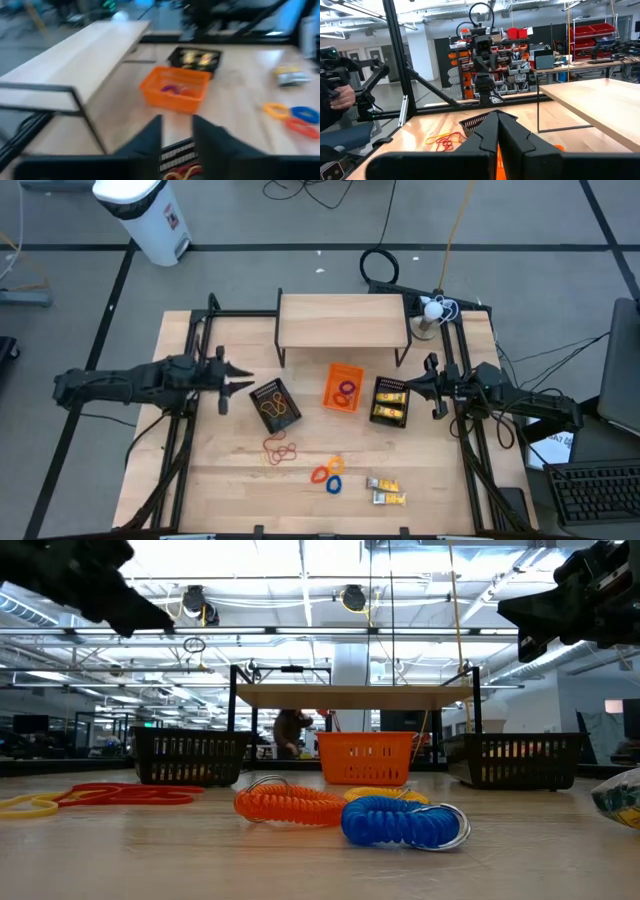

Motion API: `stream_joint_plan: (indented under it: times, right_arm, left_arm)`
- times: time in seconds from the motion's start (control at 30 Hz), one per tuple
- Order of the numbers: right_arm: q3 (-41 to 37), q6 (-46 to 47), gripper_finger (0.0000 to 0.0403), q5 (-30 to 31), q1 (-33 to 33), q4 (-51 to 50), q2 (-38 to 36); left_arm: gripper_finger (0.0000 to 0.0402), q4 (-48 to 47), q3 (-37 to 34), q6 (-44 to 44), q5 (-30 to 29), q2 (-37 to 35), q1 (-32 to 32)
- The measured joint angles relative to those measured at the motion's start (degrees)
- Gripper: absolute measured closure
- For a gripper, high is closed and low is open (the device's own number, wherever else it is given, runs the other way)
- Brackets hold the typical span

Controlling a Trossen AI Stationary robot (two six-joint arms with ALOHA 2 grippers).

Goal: Pick & Place Office Desk Supplies
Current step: Put the yellow spring keychain into the orange bin

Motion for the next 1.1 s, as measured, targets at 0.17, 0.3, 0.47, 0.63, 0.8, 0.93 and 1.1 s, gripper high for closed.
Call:
stream_joint_plan:
  times: [0.17, 0.3, 0.47, 0.63, 0.8, 0.93, 1.1]
  right_arm:
    - [0.0, 0.4, 0.0399, 0.0, 0.0, 0.0, 0.0]
    - [0.0, 0.3, 0.0399, 0.0, 0.0, 0.1, 0.0]
    - [0.0, -0.5, 0.0399, 0.1, 0.0, 0.1, 0.0]
    - [0.0, -0.4, 0.0399, 0.1, 0.0, 0.1, 0.0]
    - [0.0, -0.2, 0.0399, 0.1, 0.0, 0.0, 0.1]
    - [0.0, -0.1, 0.0399, 0.0, 0.0, -1.1, 0.1]
    - [0.0, -0.1, 0.0399, 0.0, 0.0, -2.7, 0.1]
  left_arm:
    - [0.0388, 3.2, -3.3, 2.8, 3.6, -5.8, 0.3]
    - [0.0398, -1.2, -3.3, -1.6, -3.3, -7.7, 2.9]
    - [0.0399, 4.9, -4.9, -1.4, 3.5, -8.2, 6.6]
    - [0.0400, 16.6, -11.9, 5.5, 19.8, -7.4, 7.0]
    - [0.0400, 16.2, -14.6, 6.2, 13.3, -8.0, 9.6]
    - [0.0401, 14.9, -15.2, 5.3, 16.8, -9.4, 12.1]
    - [0.0401, 14.2, -16.6, 4.2, 19.5, -11.2, 14.2]
